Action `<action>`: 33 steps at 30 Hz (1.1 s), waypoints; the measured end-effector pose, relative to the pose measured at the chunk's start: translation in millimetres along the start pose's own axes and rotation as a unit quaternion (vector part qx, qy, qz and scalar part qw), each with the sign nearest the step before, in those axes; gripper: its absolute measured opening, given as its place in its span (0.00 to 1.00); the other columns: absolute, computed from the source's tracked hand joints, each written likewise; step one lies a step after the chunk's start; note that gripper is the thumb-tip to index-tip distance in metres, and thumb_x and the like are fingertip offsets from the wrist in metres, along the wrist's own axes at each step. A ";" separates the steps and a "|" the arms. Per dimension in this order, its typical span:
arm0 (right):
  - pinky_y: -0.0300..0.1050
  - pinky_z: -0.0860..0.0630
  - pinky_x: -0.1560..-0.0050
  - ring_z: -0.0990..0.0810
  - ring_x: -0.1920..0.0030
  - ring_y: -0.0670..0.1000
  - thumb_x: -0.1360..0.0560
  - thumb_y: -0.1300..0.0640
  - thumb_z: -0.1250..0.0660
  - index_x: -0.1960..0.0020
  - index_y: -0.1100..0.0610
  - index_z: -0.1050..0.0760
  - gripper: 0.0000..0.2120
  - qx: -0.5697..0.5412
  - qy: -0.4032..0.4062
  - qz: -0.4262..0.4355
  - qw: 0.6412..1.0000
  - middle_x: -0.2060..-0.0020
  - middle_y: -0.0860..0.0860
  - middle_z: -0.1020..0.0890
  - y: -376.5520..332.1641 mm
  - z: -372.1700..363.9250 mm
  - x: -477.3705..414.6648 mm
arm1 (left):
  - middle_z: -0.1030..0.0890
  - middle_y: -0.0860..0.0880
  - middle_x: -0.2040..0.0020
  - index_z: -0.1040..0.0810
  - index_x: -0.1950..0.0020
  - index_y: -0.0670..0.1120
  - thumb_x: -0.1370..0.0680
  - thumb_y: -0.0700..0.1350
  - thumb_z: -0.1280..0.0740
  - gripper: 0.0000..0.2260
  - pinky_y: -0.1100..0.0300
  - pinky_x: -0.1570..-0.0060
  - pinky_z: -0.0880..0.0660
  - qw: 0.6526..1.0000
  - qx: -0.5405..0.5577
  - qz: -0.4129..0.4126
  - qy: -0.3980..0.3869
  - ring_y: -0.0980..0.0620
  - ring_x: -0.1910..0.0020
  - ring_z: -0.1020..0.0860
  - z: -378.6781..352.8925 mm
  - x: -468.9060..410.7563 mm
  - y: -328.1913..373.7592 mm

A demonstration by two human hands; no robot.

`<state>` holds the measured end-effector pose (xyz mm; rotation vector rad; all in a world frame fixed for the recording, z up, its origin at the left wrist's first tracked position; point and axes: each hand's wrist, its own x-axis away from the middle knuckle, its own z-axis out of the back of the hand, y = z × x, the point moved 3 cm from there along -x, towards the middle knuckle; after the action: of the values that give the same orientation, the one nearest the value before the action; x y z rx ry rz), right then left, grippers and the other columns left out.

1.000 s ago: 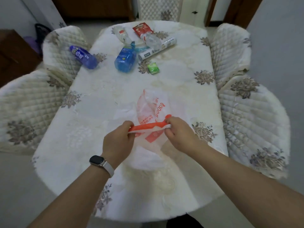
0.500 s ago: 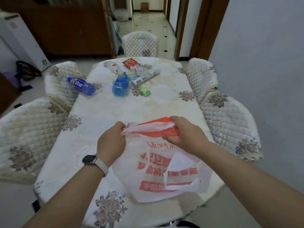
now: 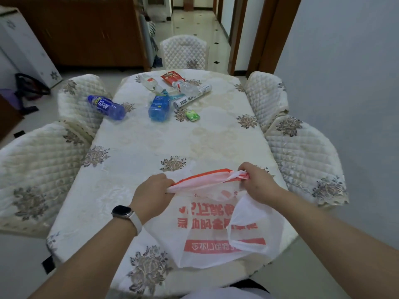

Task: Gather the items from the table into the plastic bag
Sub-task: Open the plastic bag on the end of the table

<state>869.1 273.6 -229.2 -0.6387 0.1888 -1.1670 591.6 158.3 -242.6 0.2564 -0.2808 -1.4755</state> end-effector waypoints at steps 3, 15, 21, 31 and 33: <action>0.47 0.31 0.60 0.24 0.58 0.55 0.23 0.56 0.36 0.51 0.50 0.28 0.03 -0.022 0.021 0.006 1.000 0.60 0.51 0.20 4.7 3.6 -9.5 | 0.23 0.48 0.59 0.24 0.54 0.48 0.23 0.42 0.39 0.05 0.51 0.60 0.29 0.990 0.139 0.036 0.010 0.45 0.58 0.25 -2.4 -8.3 -3.0; 0.47 0.34 0.63 0.27 0.61 0.54 0.25 0.57 0.36 0.65 0.51 0.35 0.12 0.085 -0.085 0.058 0.991 0.65 0.47 0.29 32.0 5.1 -65.4 | 0.18 0.54 0.54 0.21 0.48 0.56 0.29 0.56 0.27 0.11 0.56 0.55 0.24 0.983 0.050 0.109 -0.138 0.51 0.54 0.21 -11.8 -48.4 1.7; 0.46 0.33 0.61 0.24 0.57 0.56 0.25 0.62 0.38 0.54 0.52 0.28 0.05 -0.047 -0.055 0.013 0.997 0.60 0.52 0.20 56.1 -7.0 -87.6 | 0.21 0.45 0.60 0.24 0.57 0.42 0.28 0.54 0.40 0.16 0.51 0.59 0.29 0.979 0.082 0.106 -0.152 0.42 0.58 0.23 -27.1 -67.0 -1.5; 0.43 0.27 0.50 0.23 0.47 0.51 0.28 0.55 0.28 0.29 0.49 0.35 0.30 -0.131 -0.152 -0.028 0.979 0.43 0.51 0.25 78.2 -13.6 -99.7 | 0.22 0.54 0.48 0.24 0.40 0.54 0.29 0.52 0.30 0.18 0.62 0.50 0.30 0.971 0.178 0.144 -0.070 0.52 0.48 0.24 -40.0 -75.5 -4.9; 0.42 0.31 0.39 0.28 0.38 0.49 0.28 0.51 0.27 0.26 0.51 0.38 0.35 -0.108 -0.123 0.012 0.986 0.37 0.51 0.29 80.6 0.7 -94.7 | 0.24 0.52 0.43 0.25 0.34 0.47 0.31 0.55 0.32 0.26 0.58 0.40 0.31 0.992 0.118 0.033 0.030 0.52 0.43 0.26 -33.8 -72.2 5.2</action>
<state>895.6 378.3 -290.9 -0.9630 0.1142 -1.0421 602.6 230.7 -274.7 0.4764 -0.4124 -1.3661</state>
